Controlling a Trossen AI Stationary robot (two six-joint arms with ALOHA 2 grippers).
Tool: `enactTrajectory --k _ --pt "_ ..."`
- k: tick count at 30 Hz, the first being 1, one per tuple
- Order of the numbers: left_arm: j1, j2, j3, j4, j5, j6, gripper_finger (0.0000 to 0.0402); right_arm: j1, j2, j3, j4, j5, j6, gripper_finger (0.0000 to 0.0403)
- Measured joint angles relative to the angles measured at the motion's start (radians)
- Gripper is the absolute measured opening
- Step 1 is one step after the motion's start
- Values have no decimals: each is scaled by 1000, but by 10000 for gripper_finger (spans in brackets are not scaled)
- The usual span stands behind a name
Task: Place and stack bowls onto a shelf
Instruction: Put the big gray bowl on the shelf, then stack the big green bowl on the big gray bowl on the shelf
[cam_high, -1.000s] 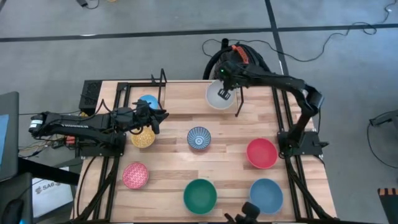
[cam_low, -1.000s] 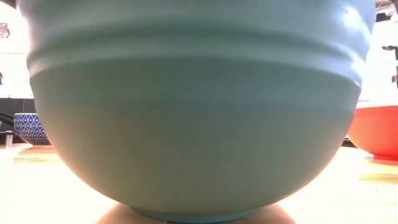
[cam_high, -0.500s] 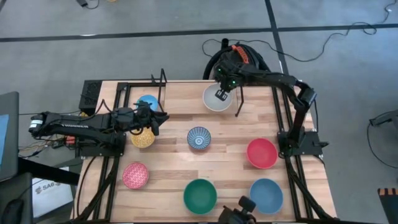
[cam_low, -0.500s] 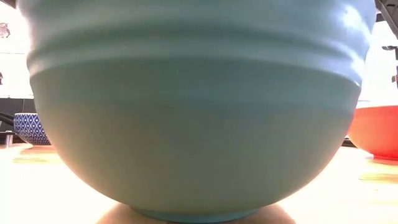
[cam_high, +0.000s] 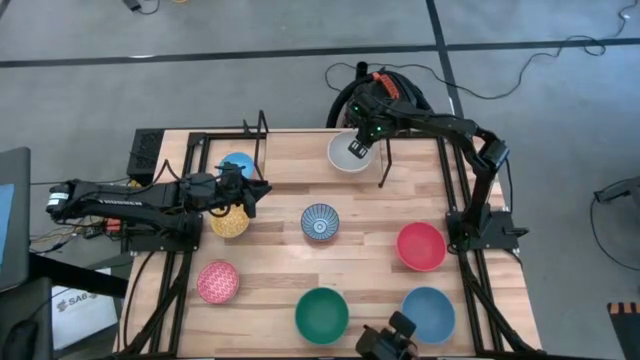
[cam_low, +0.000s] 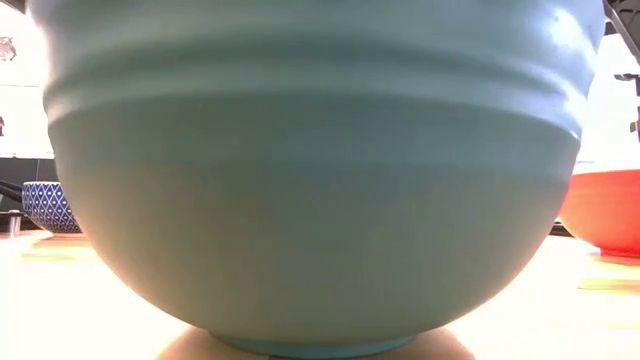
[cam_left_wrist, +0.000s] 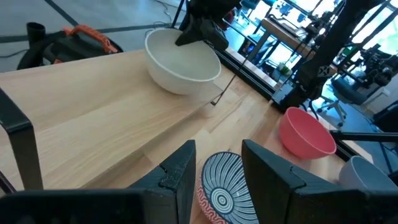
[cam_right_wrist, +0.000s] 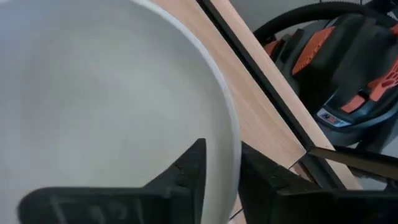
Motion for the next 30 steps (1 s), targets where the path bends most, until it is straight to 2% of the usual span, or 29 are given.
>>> enactTrajectory --k 6,12,23,30 --pt "0 0 0 0 -1 0 114 14 -29 0 31 17 -4 145" --pt "0 0 0 2 12 12 114 29 -146 0 84 21 15 152" --pt "-5 0 0 6 67 109 114 148 -487 2 -17 25 276 152" --pt "-80 38 0 80 113 188 114 302 -642 -31 -244 165 503 152"
